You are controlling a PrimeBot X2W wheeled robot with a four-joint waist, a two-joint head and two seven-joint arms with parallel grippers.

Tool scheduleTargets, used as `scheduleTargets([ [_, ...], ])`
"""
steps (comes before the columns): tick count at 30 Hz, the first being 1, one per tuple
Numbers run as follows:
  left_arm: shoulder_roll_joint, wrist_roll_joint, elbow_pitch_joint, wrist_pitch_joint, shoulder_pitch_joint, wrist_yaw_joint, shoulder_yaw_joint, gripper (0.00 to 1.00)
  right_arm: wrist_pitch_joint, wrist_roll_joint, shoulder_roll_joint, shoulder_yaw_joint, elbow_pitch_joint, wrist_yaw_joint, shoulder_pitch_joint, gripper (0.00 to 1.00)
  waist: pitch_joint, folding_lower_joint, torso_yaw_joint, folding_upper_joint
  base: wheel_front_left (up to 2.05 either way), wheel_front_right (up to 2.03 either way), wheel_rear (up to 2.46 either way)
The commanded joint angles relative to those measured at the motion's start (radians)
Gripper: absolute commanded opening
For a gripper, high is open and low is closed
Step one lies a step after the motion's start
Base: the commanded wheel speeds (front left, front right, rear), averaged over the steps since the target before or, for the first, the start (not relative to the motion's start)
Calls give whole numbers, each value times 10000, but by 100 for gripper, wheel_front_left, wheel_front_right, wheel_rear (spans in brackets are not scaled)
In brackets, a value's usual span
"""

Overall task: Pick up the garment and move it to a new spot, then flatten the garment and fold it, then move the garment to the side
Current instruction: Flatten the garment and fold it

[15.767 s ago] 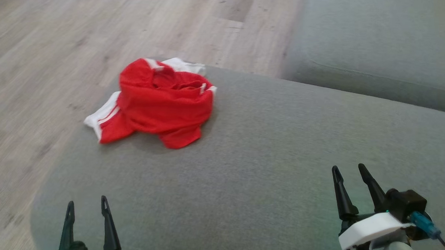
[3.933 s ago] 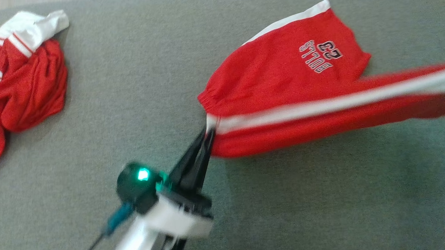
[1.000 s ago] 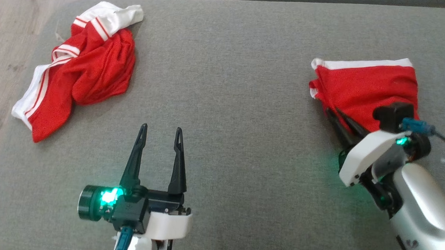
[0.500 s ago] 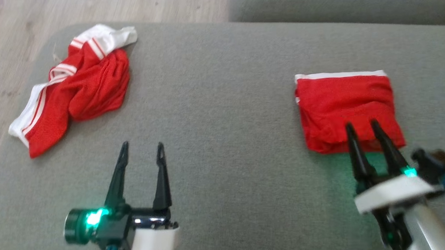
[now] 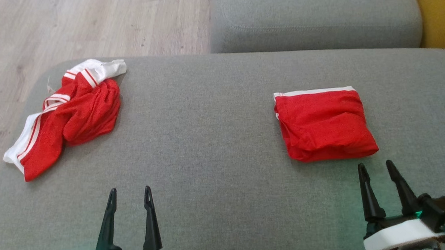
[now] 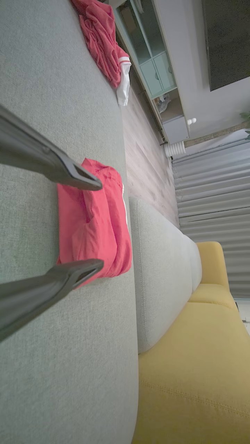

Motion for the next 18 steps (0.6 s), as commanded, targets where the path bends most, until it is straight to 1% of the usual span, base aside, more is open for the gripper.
scheduleTargets([
  [1,-9,116,-325,-42,-205,0,372,100,-131,-115,-39,238,-404,-7,-118,67,-121,2,13,-1,0,0,0],
  [2,-9,131,-310,-42,-192,-11,379,100,-131,-99,-20,259,-372,-7,-93,0,-151,2,27,-1,0,0,0],
  [6,-9,163,-291,-42,-237,-63,341,100,-132,-128,-21,389,121,-7,-452,0,-159,2,175,-1,0,0,0],
  [10,-10,165,-288,-42,-389,-107,161,100,-26,-169,59,388,1273,-7,-1656,0,-7,2,486,-1,0,0,0],
  [14,-10,78,-268,-42,-540,-64,-90,100,563,-332,-97,490,2523,-7,-3154,0,238,2,859,-1,0,0,0],
  [15,-10,78,-268,-42,-540,-64,-90,100,563,-332,-97,490,2523,-7,-3154,0,238,2,859,-1,0,0,0],
  [18,-10,10,-199,-42,-701,-66,-309,100,1166,-378,-270,559,3703,-7,-4042,0,448,2,1162,-1,0,0,0],
])
